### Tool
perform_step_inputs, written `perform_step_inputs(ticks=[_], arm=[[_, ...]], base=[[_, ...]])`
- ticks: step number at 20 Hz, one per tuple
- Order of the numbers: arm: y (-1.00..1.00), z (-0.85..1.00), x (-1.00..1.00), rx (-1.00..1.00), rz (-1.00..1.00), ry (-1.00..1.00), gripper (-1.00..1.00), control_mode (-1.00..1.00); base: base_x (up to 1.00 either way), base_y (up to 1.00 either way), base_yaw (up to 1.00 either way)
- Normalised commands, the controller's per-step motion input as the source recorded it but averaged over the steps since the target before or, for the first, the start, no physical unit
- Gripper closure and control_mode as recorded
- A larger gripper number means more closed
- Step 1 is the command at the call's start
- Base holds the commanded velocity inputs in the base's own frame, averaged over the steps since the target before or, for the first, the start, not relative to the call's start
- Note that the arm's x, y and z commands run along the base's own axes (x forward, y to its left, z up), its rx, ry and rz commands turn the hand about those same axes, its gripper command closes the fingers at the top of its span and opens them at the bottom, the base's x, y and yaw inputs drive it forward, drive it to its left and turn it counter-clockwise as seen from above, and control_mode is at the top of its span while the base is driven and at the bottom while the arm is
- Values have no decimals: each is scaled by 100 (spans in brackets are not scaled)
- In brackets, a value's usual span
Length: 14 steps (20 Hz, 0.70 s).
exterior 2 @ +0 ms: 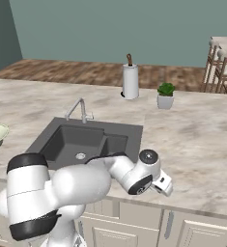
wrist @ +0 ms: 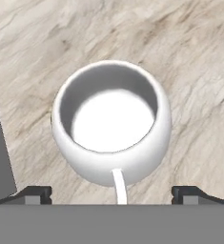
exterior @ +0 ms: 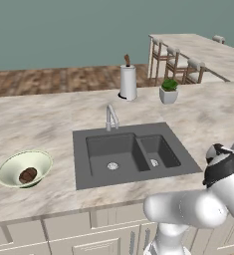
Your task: Move the mug from next to the sink to the open cabinet. Then, move the bowl with the potato to the fridge to clear the area for faucet cleaning.
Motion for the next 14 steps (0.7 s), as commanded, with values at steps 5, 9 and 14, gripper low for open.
perform_step_inputs(ticks=[5,9,14], arm=[[-3,-12,3,0,0,0,-100,-100],[-8,-6,3,0,0,0,-100,-100],[-3,-2,3,0,0,0,-100,-100]], base=[[0,0,0],[0,0,0],[0,0,0]])
